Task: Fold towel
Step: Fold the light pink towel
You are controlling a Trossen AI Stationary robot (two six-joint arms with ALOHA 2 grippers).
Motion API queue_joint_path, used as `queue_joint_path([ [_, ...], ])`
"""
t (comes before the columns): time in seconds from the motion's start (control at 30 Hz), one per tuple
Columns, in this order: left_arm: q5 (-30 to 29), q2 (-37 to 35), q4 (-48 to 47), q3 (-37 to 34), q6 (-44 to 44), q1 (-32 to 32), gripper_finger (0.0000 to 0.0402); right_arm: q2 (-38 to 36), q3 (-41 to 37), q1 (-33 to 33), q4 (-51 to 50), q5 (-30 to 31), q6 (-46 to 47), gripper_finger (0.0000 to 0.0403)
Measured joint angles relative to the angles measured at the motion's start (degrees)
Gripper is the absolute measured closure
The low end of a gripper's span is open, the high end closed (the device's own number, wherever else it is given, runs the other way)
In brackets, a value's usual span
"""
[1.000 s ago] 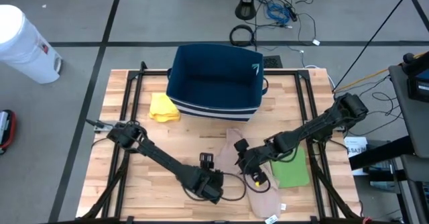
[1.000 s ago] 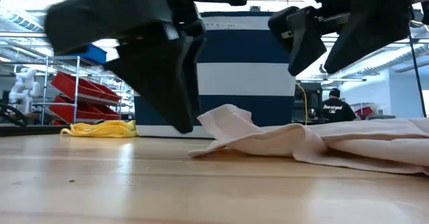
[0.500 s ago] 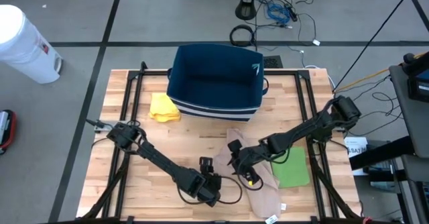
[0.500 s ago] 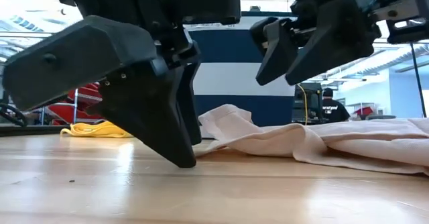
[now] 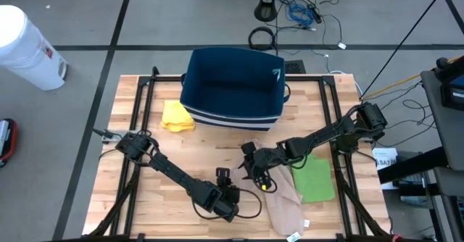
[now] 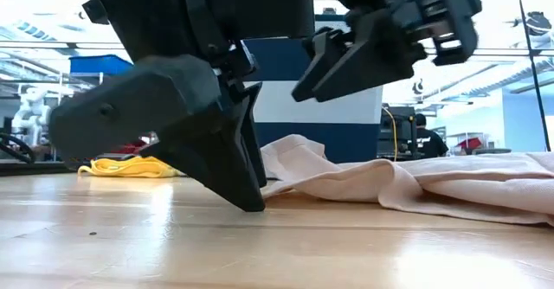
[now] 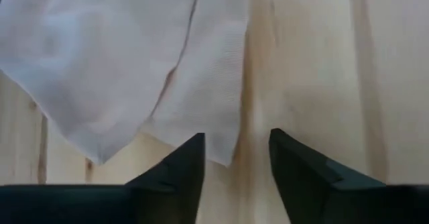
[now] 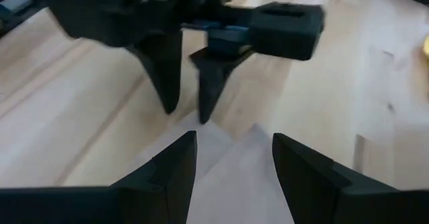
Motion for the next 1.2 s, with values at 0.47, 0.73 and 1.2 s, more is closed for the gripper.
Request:
queue_joint_path([
  [0.47,-1.43,0.1,0.39,-0.82,-0.94,1.45,0.0282,8.66,-0.03,-4.35,8.12,-2.64,-1.92,0.022],
  [0.73,-0.22,0.1,0.58,-0.82,0.05,1.45,0.0318,7.7,0.03,-4.65,8.76,-2.77,-3.84,0.022],
  [1.2,-0.51,0.1,-1.22,-0.87,0.9,1.51,0.0399,7.94,0.02,-8.91,6.28,-9.33,-3.46,0.024],
])
